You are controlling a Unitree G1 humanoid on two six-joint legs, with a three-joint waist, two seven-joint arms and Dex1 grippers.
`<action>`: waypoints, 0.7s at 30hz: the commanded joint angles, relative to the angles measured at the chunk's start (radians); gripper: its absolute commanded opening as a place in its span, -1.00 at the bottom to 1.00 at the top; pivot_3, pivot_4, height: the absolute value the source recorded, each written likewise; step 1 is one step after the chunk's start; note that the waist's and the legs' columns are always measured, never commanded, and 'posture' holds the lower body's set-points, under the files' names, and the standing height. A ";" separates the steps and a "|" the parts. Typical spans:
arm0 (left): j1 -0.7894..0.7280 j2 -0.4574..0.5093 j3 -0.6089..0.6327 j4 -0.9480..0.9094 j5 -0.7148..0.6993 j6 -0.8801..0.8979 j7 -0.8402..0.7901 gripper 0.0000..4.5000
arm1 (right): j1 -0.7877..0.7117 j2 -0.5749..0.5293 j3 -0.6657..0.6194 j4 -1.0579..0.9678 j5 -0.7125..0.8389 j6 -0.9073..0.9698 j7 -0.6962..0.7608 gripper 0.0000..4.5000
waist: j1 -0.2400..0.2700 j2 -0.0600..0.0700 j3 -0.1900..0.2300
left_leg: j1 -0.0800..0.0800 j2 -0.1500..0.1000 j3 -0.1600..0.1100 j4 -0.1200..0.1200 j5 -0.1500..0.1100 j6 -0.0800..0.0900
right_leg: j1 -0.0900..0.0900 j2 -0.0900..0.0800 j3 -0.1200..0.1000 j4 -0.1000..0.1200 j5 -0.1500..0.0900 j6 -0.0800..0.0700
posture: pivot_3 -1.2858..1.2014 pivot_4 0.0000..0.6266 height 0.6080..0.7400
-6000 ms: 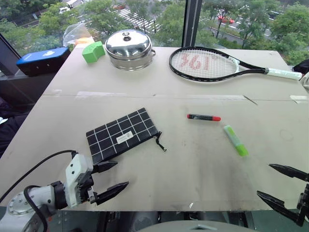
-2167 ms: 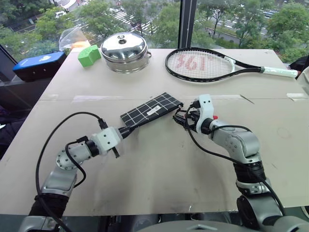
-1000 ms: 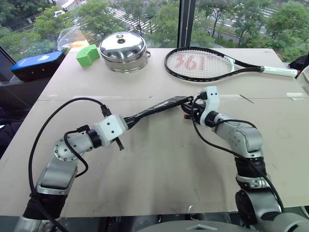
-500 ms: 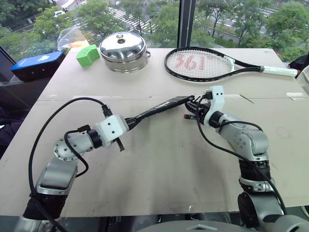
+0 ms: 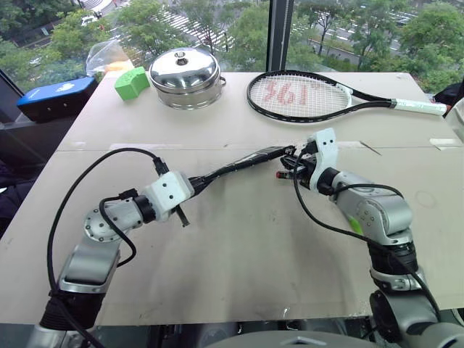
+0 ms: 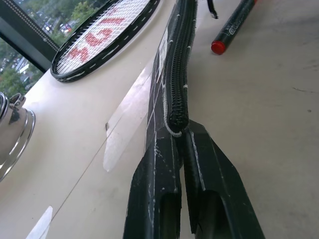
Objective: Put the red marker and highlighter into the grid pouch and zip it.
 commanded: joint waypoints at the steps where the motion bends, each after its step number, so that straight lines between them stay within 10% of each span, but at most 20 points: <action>1: -0.021 -0.007 0.006 -0.023 -0.012 -0.008 0.007 -1.00 | -0.011 0.011 0.028 -0.062 0.004 0.001 0.010 -0.96 | 0.000 0.000 0.000 | 0.000 0.000 0.000 0.000 0.000 0.000 | 0.000 0.000 0.000 0.000 0.000 0.000 | 0.03 -0.52 1.00; 21: 0.026 -0.030 0.018 -0.029 -0.077 0.002 -0.025 -1.00 | -0.039 0.020 0.091 -0.076 -0.046 0.030 0.012 -0.96 | 0.001 0.000 0.000 | 0.000 0.000 0.000 0.000 0.000 0.000 | 0.000 0.000 0.000 0.000 0.000 0.000 | 0.03 -0.52 1.00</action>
